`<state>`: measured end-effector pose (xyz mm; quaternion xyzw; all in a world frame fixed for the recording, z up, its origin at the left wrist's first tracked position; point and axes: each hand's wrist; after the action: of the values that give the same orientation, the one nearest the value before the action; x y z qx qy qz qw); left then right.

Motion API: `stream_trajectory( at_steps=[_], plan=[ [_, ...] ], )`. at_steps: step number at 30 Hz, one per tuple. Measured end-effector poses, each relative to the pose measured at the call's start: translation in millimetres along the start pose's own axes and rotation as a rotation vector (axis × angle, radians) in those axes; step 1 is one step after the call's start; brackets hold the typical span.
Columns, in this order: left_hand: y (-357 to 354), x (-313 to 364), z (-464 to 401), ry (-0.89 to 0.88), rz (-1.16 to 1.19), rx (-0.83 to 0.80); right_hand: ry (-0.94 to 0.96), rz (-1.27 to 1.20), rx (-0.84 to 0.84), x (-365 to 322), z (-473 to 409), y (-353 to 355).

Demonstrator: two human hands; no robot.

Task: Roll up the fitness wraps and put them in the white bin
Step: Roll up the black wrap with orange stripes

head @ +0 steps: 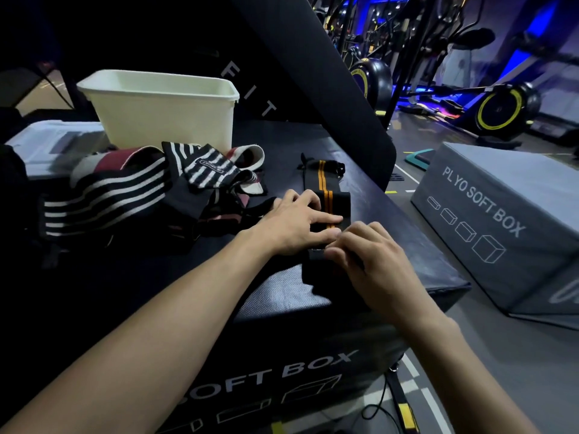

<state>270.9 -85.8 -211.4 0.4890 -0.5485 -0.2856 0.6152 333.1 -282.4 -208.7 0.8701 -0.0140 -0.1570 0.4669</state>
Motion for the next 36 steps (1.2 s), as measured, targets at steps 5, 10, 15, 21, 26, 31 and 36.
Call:
stream_trajectory(
  at_steps=[5,10,15,21,26,31,36],
  plan=[
    [-0.6,-0.5,-1.7,-0.009,0.0,0.01,0.079,0.182,-0.075,4.5,18.6,7.0],
    [-1.6,-2.4,-5.1,0.013,0.011,0.01,0.062,0.116,-0.045,3.5,12.1,9.3],
    [-4.3,-0.6,-6.4,0.034,-0.009,0.056,-0.011,-0.067,-0.128,3.5,9.8,18.1],
    [-2.5,4.5,-5.8,0.014,-0.086,0.066,-0.04,-0.136,-0.231,2.0,16.6,23.3],
    [-1.6,8.9,-4.3,-0.008,-0.114,0.078,-0.096,-0.114,-0.172,-4.7,14.2,18.9],
    [-1.4,10.7,-3.2,-0.017,-0.123,0.088,-0.185,-0.014,-0.128,-9.6,11.9,7.5],
    [-1.1,10.4,-3.2,-0.021,-0.128,0.082,-0.21,-0.085,-0.108,-1.3,3.6,3.1]
  ],
)
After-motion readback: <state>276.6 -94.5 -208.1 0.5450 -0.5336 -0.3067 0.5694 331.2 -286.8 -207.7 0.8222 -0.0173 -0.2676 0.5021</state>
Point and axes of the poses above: each hand's wrist, its own z-axis away from the middle knuckle, its own y-axis out of the back of the hand, x = y × z, and after that the axes turned 2 degrees about -x, right-handed
